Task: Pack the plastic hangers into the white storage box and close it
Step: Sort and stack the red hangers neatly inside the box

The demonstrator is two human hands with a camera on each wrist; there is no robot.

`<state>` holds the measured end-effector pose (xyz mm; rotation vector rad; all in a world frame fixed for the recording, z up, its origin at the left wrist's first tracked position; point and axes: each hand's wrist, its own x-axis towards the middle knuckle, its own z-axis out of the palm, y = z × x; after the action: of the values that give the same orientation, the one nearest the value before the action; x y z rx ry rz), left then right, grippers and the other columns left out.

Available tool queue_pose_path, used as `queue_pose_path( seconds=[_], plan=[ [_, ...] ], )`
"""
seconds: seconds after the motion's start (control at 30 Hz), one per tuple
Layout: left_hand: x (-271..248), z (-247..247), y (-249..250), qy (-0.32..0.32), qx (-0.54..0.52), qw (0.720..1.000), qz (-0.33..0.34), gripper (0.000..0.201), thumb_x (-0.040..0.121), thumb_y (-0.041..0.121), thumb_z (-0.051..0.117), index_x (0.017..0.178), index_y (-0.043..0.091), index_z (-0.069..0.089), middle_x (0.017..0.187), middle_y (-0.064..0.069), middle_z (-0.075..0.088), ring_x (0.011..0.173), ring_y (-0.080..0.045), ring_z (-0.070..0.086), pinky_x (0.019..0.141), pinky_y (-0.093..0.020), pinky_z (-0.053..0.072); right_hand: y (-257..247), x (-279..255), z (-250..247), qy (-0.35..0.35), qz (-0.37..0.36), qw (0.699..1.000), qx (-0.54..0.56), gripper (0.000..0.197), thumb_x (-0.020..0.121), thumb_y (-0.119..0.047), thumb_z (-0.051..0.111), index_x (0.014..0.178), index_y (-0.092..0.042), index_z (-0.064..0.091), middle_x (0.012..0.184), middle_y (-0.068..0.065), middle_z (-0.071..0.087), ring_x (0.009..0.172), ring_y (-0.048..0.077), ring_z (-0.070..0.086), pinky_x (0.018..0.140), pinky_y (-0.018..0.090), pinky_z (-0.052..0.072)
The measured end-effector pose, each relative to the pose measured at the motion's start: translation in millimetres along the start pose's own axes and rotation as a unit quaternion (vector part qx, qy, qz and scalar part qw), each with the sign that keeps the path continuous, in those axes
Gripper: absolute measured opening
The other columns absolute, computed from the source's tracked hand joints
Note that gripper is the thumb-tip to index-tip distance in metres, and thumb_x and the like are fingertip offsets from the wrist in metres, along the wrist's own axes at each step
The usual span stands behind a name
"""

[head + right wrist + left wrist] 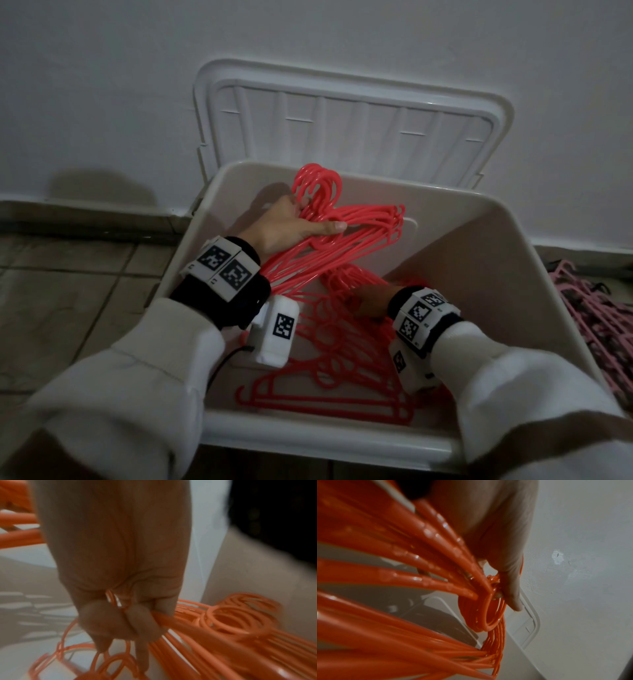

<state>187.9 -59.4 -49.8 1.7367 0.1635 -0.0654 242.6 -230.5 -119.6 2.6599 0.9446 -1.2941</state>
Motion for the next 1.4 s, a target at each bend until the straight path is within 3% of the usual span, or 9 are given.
queue_pose_path(
  seconds=[0.1,0.2,0.43,0.6,0.7,0.83,1.03,1.2,1.4],
  plan=[
    [1,1,0,0.007,0.005,1.0,0.0,0.039,0.074,0.022,0.076,0.107,0.003,0.068,0.1,-0.013,0.071,0.094,-0.027,0.069,0.091,-0.04,0.053,2,1,-2,-0.003,0.012,1.0,0.002,0.018,0.095,-0.011,0.046,0.105,-0.006,0.06,0.07,-0.004,0.044,0.058,0.006,0.035,0.042,0.004,0.034],
    [3,0,-2,0.006,0.005,1.0,-0.002,0.042,0.071,0.025,0.078,0.107,0.006,0.068,0.1,-0.01,0.072,0.093,-0.022,0.069,0.093,-0.039,0.052,1,-1,-4,-0.013,0.03,0.999,0.0,0.007,0.095,-0.015,0.05,0.096,-0.012,0.057,0.066,-0.002,0.044,0.055,0.004,0.034,0.036,0.004,0.031],
    [3,0,-3,0.012,0.006,1.0,-0.001,0.05,0.065,0.032,0.08,0.107,0.007,0.069,0.099,-0.009,0.072,0.094,-0.021,0.069,0.095,-0.041,0.05,6,-2,-12,-0.052,0.029,0.998,0.032,0.035,0.092,-0.015,0.056,0.125,-0.004,0.058,0.123,0.012,0.06,0.097,0.016,0.05,0.066,0.019,0.041],
    [2,0,-3,0.013,-0.001,1.0,0.005,0.059,0.056,0.038,0.08,0.105,0.007,0.069,0.098,-0.01,0.073,0.094,-0.022,0.069,0.095,-0.041,0.05,8,-7,-17,-0.068,0.026,0.99,0.12,0.032,0.094,-0.005,0.048,0.125,-0.005,0.053,0.123,0.018,0.059,0.108,0.028,0.06,0.06,0.017,0.046],
    [1,0,-2,0.012,0.005,1.0,0.004,0.052,0.061,0.034,0.079,0.104,0.007,0.069,0.098,-0.01,0.073,0.093,-0.023,0.069,0.092,-0.038,0.052,10,-6,-24,-0.021,0.02,0.992,0.126,0.015,0.094,-0.004,0.044,0.101,-0.013,0.055,0.101,0.015,0.063,0.066,0.013,0.062,0.049,0.016,0.043],
    [-1,-1,0,0.012,0.018,1.0,-0.001,0.049,0.062,0.037,0.079,0.102,0.009,0.071,0.096,-0.008,0.073,0.092,-0.021,0.07,0.093,-0.038,0.052,5,-14,-33,0.033,0.024,0.999,0.033,0.023,0.091,-0.014,0.05,0.107,-0.003,0.061,0.092,0.01,0.059,0.079,0.02,0.053,0.072,0.029,0.042],
    [-1,-2,-1,0.025,0.045,0.999,-0.005,0.062,0.049,0.048,0.084,0.097,0.011,0.072,0.09,-0.005,0.074,0.087,-0.018,0.07,0.092,-0.039,0.052,3,-63,-39,0.046,-0.001,0.996,-0.081,0.026,0.091,-0.025,0.056,0.111,-0.009,0.062,0.102,0.009,0.063,0.088,0.016,0.053,0.077,0.025,0.04],
    [-2,-1,-1,0.015,0.068,0.997,-0.029,0.067,0.046,0.051,0.084,0.096,0.007,0.072,0.089,-0.008,0.074,0.086,-0.019,0.071,0.093,-0.039,0.051,18,-97,-36,0.088,0.012,0.996,-0.021,0.031,0.095,-0.029,0.049,0.116,-0.01,0.06,0.104,0.005,0.066,0.091,0.018,0.059,0.088,0.029,0.044],
    [-5,2,0,0.023,0.097,0.994,-0.046,0.045,0.062,0.037,0.082,0.09,0.004,0.07,0.081,-0.009,0.073,0.078,-0.017,0.07,0.092,-0.035,0.051,24,-125,-33,0.094,0.016,0.993,0.075,0.024,0.095,-0.003,0.04,0.108,-0.018,0.055,0.075,-0.006,0.056,0.061,0.005,0.051,0.052,0.011,0.043]
  ],
)
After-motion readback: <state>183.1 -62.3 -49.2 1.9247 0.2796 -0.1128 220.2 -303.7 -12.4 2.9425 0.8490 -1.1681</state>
